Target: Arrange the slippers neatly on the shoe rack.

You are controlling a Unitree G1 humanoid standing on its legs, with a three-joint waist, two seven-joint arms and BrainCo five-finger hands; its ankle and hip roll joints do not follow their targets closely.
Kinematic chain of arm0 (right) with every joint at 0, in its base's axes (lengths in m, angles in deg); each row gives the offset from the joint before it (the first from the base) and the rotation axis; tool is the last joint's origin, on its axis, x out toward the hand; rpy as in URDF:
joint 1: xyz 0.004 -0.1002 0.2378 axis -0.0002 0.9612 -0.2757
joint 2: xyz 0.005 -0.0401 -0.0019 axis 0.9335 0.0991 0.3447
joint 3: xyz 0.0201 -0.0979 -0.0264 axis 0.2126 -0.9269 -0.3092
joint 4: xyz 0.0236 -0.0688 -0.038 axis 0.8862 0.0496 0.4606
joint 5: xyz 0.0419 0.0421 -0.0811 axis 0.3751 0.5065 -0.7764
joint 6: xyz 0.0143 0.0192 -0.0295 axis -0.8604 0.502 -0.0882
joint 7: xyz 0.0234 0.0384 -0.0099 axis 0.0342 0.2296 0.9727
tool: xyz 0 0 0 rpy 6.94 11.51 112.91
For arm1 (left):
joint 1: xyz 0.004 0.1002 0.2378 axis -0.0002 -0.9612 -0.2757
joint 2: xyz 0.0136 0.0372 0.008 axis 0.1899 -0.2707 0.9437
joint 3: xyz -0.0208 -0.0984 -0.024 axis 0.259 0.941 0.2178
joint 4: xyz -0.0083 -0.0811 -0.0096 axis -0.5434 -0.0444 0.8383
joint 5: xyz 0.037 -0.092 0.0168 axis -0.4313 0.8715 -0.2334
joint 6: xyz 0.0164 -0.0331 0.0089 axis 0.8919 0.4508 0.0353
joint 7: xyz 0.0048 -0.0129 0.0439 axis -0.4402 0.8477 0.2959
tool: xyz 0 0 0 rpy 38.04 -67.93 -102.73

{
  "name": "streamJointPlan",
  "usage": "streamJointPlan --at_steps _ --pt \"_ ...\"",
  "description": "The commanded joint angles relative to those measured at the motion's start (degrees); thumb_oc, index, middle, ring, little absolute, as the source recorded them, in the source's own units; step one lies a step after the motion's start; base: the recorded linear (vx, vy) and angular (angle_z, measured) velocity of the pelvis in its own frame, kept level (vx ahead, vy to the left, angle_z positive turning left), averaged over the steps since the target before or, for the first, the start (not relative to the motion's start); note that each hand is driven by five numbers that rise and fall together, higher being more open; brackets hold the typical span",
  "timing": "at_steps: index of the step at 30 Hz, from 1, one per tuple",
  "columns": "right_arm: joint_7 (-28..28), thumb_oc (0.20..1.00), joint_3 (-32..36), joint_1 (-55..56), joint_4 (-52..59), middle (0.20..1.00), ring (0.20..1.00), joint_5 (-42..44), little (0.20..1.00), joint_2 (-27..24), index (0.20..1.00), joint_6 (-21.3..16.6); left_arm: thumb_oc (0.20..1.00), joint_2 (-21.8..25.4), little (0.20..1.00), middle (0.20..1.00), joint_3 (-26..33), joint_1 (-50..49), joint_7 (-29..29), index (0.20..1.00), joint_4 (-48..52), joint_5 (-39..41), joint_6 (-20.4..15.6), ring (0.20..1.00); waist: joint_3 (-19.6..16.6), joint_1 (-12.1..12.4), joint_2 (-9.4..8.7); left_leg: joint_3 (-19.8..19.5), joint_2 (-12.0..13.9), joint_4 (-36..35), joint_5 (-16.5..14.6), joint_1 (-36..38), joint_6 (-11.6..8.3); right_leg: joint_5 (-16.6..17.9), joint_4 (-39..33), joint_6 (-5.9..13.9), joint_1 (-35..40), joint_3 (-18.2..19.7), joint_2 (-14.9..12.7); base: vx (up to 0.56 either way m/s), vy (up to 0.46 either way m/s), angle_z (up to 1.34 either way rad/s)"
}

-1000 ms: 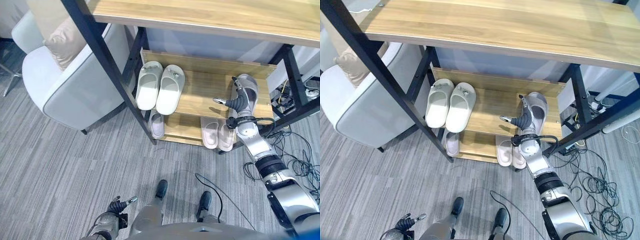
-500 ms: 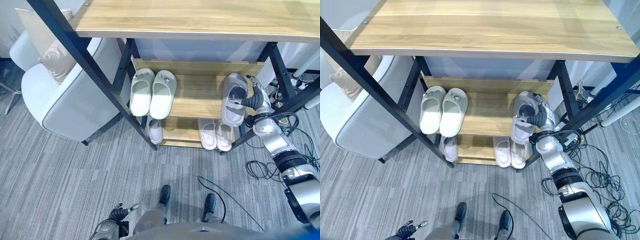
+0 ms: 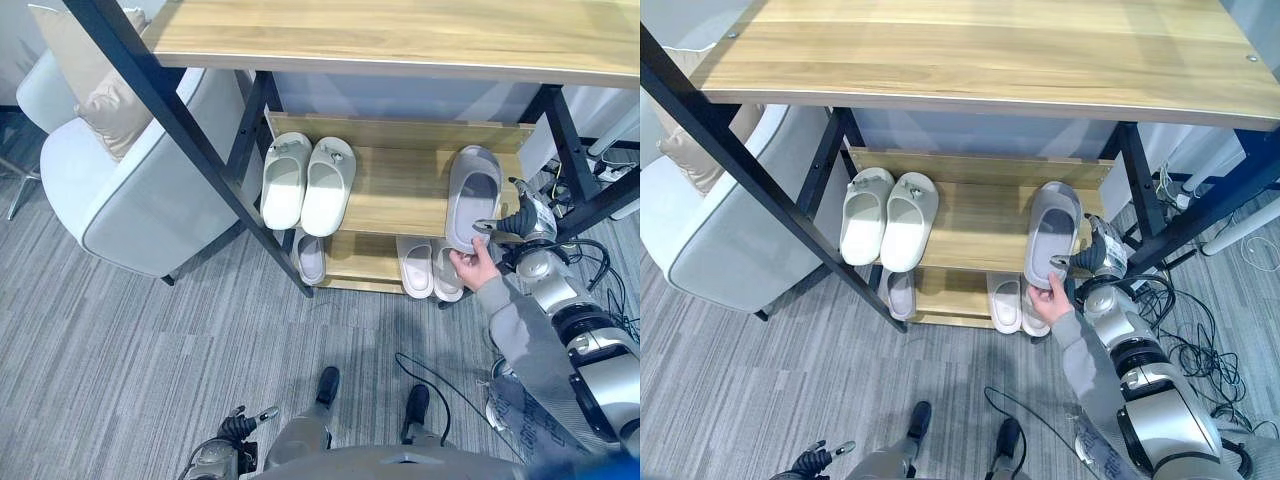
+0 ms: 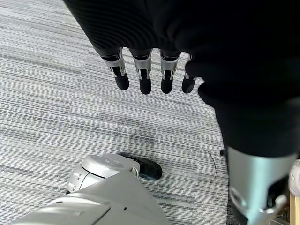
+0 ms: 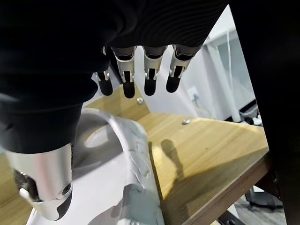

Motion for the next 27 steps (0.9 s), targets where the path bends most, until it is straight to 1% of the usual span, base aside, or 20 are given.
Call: streamJointPlan --at_steps 1,9,13,14,20,24,27 --pt "-1.88 1.0 0.07 -4.54 -3.42 1.0 1.0 0.37 1.0 -2.79 1.0 0.0 1.0 0.86 1.0 1.0 -1.43 1.69 0.97 1.0 -4.26 -0.49 -1.25 1.0 -0.04 0.03 -0.99 -0.81 -1.97 0.21 -4.74 -0.82 -1.04 -5.46 0.6 3.69 4.53 -2.91 -2.74 0.01 0.01 0.03" --pt "-2.15 1.0 1.88 -4.04 -6.12 1.0 1.0 4.0 1.0 -1.53 1.0 -0.24 1.0 1.12 1.0 1.0 -1.42 1.65 1.06 1.0 -4.52 -0.03 -0.96 1.0 -0.26 -0.07 -1.49 -0.59 -1.91 0.21 -4.99 -0.51 -0.92 -5.46 0.6 3.62 4.6 -2.88 -2.78 0.0 0.0 0.0" --pt "-2.85 1.0 2.64 -3.44 -4.59 1.0 1.0 4.16 1.0 -1.17 1.0 -0.38 1.0 1.25 1.0 1.0 -1.15 1.53 1.1 1.0 -4.65 -0.01 -0.74 1.0 -0.4 -0.14 -1.6 -0.48 -1.81 0.21 -5.04 -0.41 -0.89 -5.54 0.6 3.59 4.64 -2.84 -2.72 0.0 0.0 0.0" --pt "-3.63 1.0 3.53 -2.96 -3.03 1.0 1.0 4.49 1.0 -0.87 1.0 -0.43 1.0 1.22 1.0 1.0 -0.91 1.53 1.19 1.0 -4.74 0.15 -0.65 1.0 -0.35 -0.16 -1.63 -0.38 -1.76 0.21 -5.03 -0.4 -0.89 -5.55 0.6 3.58 4.57 -2.81 -2.68 0.0 0.0 0.0" --pt "-3.81 1.0 5.1 -1.06 2.16 1.0 1.0 5.29 1.0 -0.43 1.0 -1.31 1.0 0.84 1.0 1.0 -0.17 1.24 1.28 1.0 -5.33 -0.09 -0.39 1.0 -0.54 -0.39 -1.8 -0.17 -1.67 0.21 -5.22 -0.26 -0.82 -5.59 0.6 3.5 4.6 -2.58 -2.71 0.0 0.0 0.0" --pt "-2.48 1.0 4.37 -1.6 3.0 1.0 1.0 6.58 1.0 -0.25 1.0 -2.25 1.0 0.99 1.0 1.0 -0.18 1.32 1.3 1.0 -5.39 -0.13 -0.47 1.0 -0.39 -0.25 -1.91 -0.03 -1.69 0.21 -5.23 -0.22 -0.78 -5.52 0.6 3.47 4.52 -2.54 -2.74 0.0 0.0 0.0" --pt "-0.74 1.0 2.26 -2.6 4.01 1.0 1.0 6.46 1.0 -0.28 1.0 -2.73 1.0 0.9 1.0 1.0 -0.4 1.32 1.1 1.0 -5.29 -0.14 -0.49 1.0 -0.39 -0.25 -2.08 0.12 -1.71 0.21 -5.19 -0.3 -0.8 -5.45 0.6 3.46 4.38 -2.54 -2.79 0.0 0.0 0.0"
